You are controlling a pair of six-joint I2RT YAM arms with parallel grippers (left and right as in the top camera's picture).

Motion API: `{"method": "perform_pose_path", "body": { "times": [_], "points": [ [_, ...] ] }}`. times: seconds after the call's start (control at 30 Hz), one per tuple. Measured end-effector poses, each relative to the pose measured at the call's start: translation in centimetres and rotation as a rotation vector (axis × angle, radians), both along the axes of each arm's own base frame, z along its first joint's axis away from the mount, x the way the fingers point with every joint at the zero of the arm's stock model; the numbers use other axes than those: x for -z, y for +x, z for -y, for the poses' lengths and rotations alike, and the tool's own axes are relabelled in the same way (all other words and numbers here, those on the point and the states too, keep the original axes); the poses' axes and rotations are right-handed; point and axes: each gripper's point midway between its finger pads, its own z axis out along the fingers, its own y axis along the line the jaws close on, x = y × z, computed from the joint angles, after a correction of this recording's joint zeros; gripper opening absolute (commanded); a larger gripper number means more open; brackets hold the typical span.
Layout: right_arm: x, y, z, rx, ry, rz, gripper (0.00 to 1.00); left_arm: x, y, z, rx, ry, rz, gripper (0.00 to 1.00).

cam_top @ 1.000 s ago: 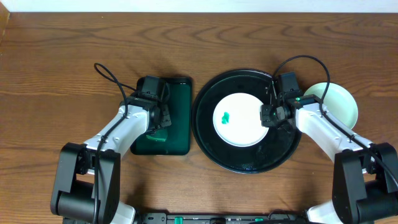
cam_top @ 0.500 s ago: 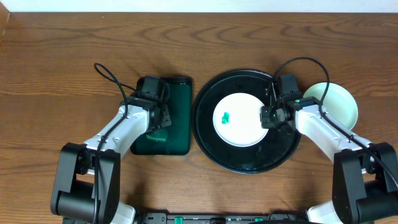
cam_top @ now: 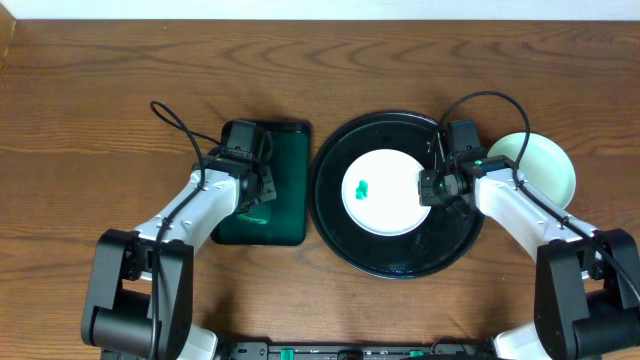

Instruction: Clean dirty plates on tray and stack at the side

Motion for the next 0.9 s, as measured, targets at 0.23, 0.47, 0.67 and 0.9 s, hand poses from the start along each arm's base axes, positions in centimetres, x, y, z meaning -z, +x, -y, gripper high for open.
{"method": "perform_pose_path", "body": {
  "times": [0.23,0.47,0.67,0.9],
  "points": [
    [0.0,0.0,0.0,0.000,0.000,0.001,0.01,-0.7,-0.1,0.8,0.032,-0.040,-0.023,0.07],
    [0.0,0.0,0.0,0.000,0.001,0.001,0.01,-1.1,-0.3,1.3,0.041,-0.066,-0.046,0.07],
    [0.0,0.0,0.0,0.000,0.001,0.001,0.01,-0.9,-1.6,1.8,0.049,-0.099,-0.100,0.07],
    [0.0,0.0,0.0,0.000,0.001,0.001,0.01,-0.9,-1.0,2.1,0.049,-0.111,-0.081,0.38]
  ]
}}
